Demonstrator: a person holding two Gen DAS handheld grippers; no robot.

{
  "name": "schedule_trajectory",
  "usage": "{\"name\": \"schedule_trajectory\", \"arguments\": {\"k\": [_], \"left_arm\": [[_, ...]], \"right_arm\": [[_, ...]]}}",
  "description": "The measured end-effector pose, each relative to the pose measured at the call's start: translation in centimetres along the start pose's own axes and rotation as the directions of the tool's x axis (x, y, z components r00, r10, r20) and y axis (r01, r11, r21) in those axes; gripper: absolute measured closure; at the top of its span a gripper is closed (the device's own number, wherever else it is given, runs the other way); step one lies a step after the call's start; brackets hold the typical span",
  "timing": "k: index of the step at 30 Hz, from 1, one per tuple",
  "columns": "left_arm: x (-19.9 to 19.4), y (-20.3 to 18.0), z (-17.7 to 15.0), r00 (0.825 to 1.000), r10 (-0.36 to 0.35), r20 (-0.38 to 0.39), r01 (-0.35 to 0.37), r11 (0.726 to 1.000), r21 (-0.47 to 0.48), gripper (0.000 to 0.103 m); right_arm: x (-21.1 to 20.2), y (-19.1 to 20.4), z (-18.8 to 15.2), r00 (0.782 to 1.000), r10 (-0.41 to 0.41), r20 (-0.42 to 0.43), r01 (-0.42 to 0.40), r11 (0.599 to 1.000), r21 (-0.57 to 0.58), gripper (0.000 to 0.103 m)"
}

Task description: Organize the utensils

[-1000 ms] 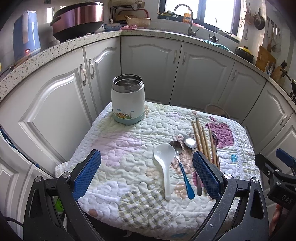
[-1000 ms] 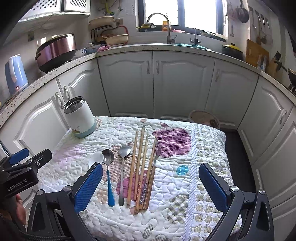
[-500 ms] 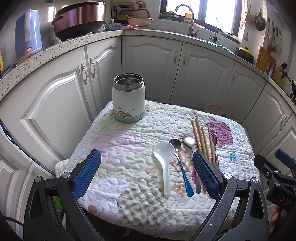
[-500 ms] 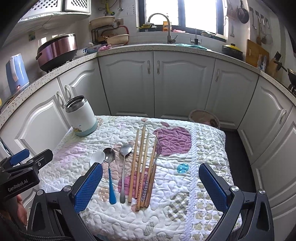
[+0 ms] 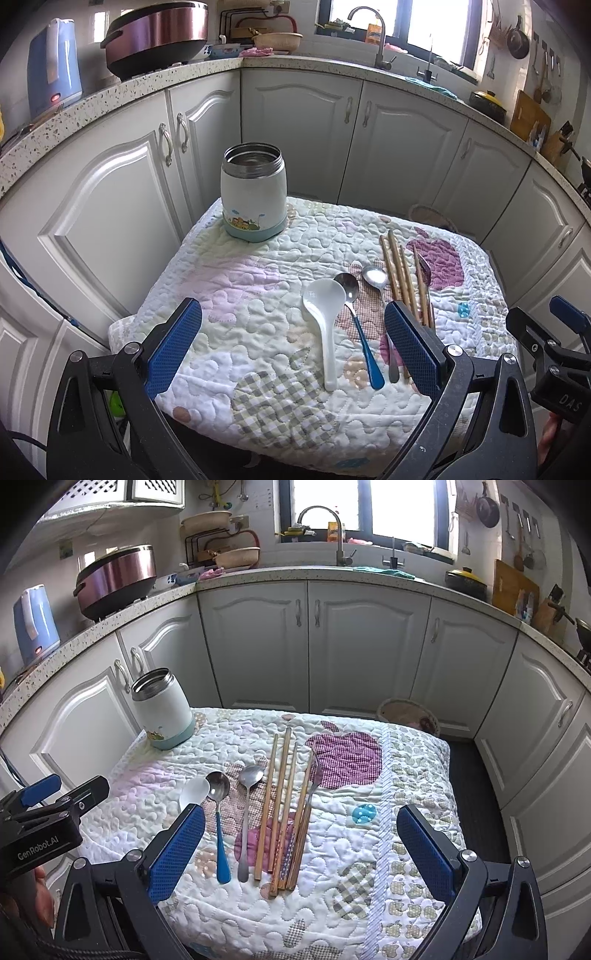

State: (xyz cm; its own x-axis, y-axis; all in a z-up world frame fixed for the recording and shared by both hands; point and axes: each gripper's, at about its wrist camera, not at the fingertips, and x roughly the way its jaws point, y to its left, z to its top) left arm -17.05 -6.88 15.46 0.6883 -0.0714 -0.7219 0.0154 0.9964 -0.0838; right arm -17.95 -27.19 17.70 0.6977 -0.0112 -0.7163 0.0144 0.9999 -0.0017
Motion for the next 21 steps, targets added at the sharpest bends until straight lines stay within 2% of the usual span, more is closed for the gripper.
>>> {"name": "schedule_trajectory", "arguments": {"k": [21], "left_arm": [[1.4,0.1,-0.2,1.0,-0.003,-0.03,0.003,1.0,-0.003,0.003]], "right_arm": [[1.7,0.3,0.2,1.0,0.0,-0.032,0.0,1.0,-0.011,0.0]]}}
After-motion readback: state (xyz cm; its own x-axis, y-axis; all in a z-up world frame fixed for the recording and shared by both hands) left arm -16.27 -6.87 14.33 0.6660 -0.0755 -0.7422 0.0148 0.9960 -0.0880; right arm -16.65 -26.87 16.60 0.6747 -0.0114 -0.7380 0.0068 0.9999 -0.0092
